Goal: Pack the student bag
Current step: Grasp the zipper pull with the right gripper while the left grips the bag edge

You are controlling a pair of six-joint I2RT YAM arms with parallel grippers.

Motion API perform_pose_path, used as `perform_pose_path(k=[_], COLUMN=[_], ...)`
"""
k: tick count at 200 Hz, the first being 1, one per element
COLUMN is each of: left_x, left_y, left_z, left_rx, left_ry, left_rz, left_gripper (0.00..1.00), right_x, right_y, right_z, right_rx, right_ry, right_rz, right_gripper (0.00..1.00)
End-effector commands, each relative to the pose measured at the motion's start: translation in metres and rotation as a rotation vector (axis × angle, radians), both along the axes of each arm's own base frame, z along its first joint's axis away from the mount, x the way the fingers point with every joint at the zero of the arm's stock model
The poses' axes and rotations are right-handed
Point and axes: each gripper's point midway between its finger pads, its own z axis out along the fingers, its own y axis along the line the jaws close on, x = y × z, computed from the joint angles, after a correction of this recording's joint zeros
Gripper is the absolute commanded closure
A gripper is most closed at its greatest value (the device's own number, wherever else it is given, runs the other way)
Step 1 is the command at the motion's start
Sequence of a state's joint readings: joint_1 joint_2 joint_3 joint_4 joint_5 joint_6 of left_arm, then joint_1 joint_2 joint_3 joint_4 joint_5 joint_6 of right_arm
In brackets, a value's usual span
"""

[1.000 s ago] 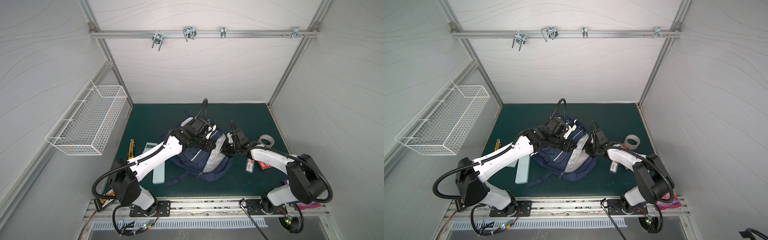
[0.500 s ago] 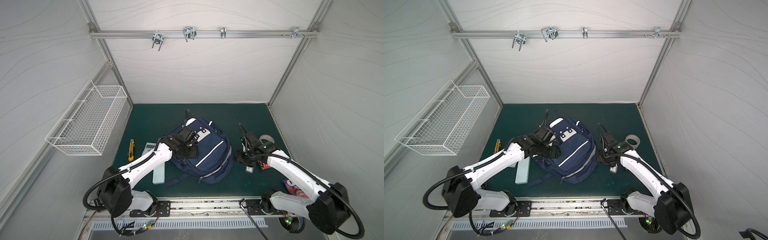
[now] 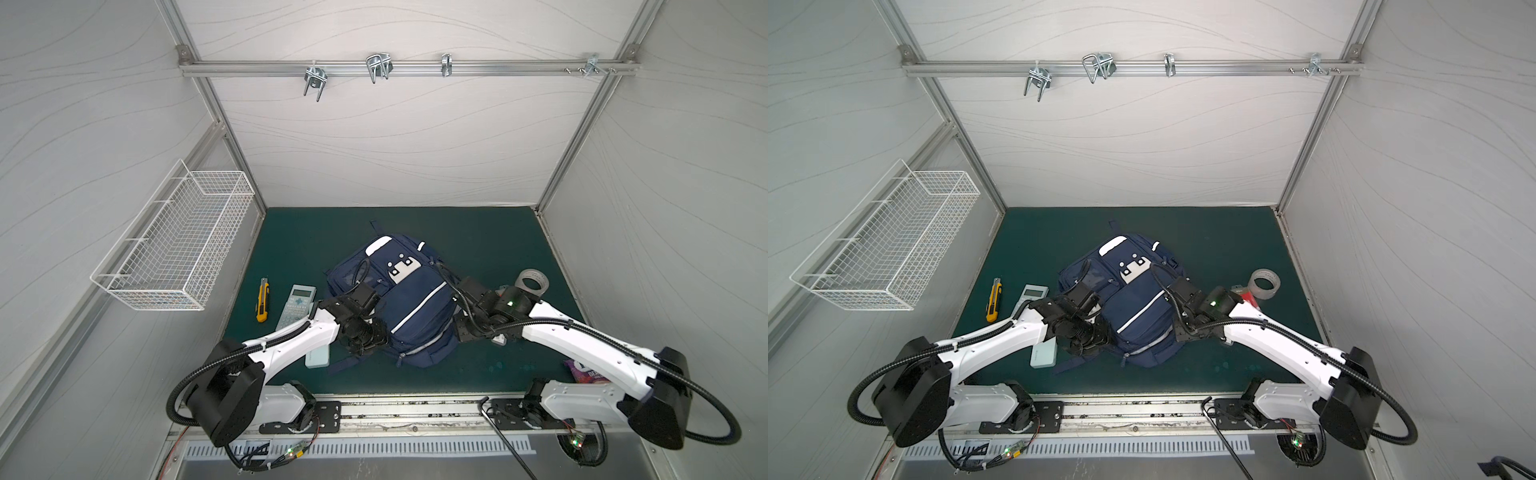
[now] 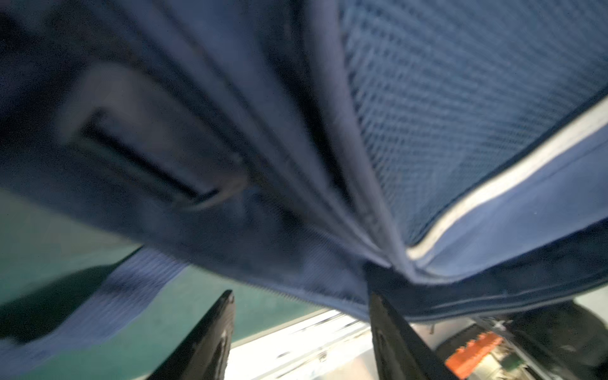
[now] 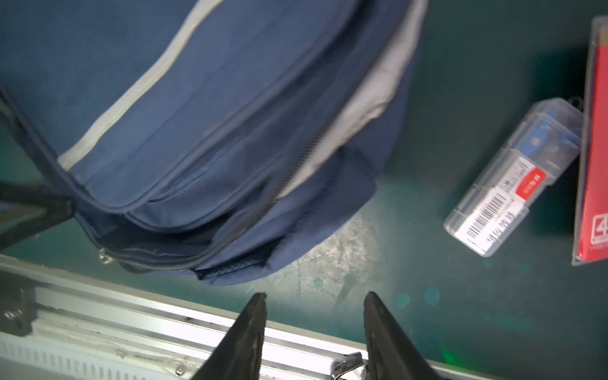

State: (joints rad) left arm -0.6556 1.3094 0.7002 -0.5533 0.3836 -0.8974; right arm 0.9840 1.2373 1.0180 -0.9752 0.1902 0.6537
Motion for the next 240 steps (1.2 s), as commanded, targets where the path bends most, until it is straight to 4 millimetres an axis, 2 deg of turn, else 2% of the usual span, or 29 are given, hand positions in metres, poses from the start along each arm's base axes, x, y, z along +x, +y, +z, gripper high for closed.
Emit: perform_pose_path(k=[1, 18, 36, 52, 63, 69, 88, 104, 123, 129, 150, 176, 198, 216, 240], left_x=[0.015, 0.021, 0.022, 0.026, 0.033, 0.038, 0.057, 0.071, 0.079, 0.082, 0.086, 0.085, 0.084, 0.082, 0.082], left_y=[-0.023, -0.029, -0.037, -0.045, -0.051, -0.055, -0.072, -0.084, -0.099, -0.103, -0.112, -0.116, -0.119, -0.122, -0.124], left_z=[0.004, -0.003, -0.012, -0.011, -0.001, 0.007, 0.041, 0.067, 0.085, 0.09, 0.102, 0.111, 0.116, 0.119, 0.124], left_rx=[-0.12, -0.148, -0.174, -0.211, -0.241, -0.259, -0.328, -0.371, -0.432, -0.458, -0.526, -0.559, -0.575, -0.59, -0.616], left_ry=[-0.003, 0.004, 0.034, 0.04, 0.017, -0.001, -0.076, -0.128, -0.146, -0.153, -0.17, -0.175, -0.173, -0.167, -0.164], left_rz=[0.092, 0.121, 0.126, 0.126, 0.128, 0.129, 0.1, 0.068, 0.037, 0.034, 0.028, -0.001, -0.023, -0.033, -0.037], left_gripper=[0.35, 0.39, 0.51, 0.69, 0.83, 0.87, 0.89, 0.9, 1.0, 1.0, 1.0, 1.0, 1.0, 1.0, 1.0], right_x=[-0.01, -0.025, -0.033, -0.037, -0.037, -0.037, -0.033, -0.028, -0.021, -0.018, 0.001, 0.017, 0.03, 0.037, 0.039], right_y=[0.026, 0.047, 0.06, 0.069, 0.075, 0.077, 0.082, 0.086, 0.092, 0.091, 0.063, 0.051, 0.049, 0.055, 0.063], right_z=[0.01, 0.008, 0.006, 0.006, 0.009, 0.01, 0.015, 0.021, 0.021, 0.019, 0.015, 0.017, 0.015, 0.01, 0.004], right_rx=[-0.014, -0.019, -0.031, -0.031, -0.017, -0.015, -0.013, -0.023, -0.052, -0.081, -0.281, -0.396, -0.432, -0.443, -0.435], right_ry=[-0.045, -0.047, -0.047, -0.052, -0.06, -0.062, -0.072, -0.091, -0.101, -0.108, -0.145, -0.21, -0.219, -0.223, -0.228], right_rz=[0.127, 0.223, 0.267, 0.279, 0.286, 0.283, 0.269, 0.257, 0.243, 0.233, 0.1, 0.038, 0.01, 0.012, 0.012], right_gripper=[0.5, 0.5, 0.5, 0.48, 0.47, 0.46, 0.44, 0.38, 0.34, 0.34, 0.35, 0.36, 0.41, 0.5, 0.54])
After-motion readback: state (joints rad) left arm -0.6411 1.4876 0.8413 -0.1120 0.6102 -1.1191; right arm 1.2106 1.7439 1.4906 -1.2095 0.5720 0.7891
